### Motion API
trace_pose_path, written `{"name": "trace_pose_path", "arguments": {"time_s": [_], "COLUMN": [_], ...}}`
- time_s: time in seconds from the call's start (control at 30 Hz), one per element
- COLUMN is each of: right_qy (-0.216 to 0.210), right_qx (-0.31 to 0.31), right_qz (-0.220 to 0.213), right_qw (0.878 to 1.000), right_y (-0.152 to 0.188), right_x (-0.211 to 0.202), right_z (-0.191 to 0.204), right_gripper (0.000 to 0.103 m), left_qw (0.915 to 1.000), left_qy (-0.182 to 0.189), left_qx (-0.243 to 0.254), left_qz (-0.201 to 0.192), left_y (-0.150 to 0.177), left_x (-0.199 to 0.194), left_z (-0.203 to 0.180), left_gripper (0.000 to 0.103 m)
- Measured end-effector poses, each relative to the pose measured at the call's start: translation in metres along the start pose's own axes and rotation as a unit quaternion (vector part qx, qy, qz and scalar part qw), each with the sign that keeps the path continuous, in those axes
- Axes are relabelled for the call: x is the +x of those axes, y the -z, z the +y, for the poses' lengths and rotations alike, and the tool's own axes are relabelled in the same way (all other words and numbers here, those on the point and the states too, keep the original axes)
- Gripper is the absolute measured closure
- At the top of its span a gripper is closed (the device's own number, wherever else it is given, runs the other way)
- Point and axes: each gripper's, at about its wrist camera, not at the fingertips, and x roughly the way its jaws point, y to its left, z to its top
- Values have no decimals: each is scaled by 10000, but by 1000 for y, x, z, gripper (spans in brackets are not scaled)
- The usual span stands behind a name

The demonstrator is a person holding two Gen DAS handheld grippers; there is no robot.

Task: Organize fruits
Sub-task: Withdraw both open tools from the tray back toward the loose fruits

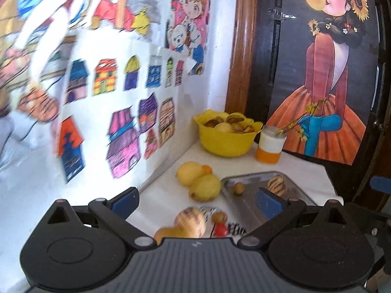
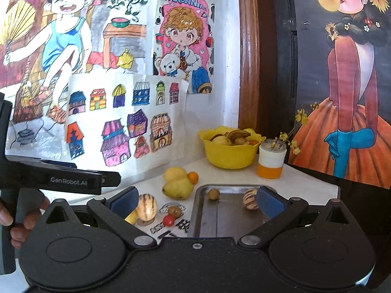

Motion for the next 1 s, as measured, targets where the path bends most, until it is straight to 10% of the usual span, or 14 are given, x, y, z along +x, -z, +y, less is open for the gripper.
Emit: {"name": "trace_pose_path", "arguments": {"time_s": [1.0], "right_qy": [-467], "right_qx": [-538], "right_qz": [1753], "right_qw": [9819], "right_y": [76], "right_x": [78], "right_z": [76], "right_gripper": [1], "left_qw": [9926], "left_qy": [159], "left_qx": [258], "left_qz": [1179], "left_y": [83], "left_x": [18], "left_z": [71], "left_gripper": [0]}}
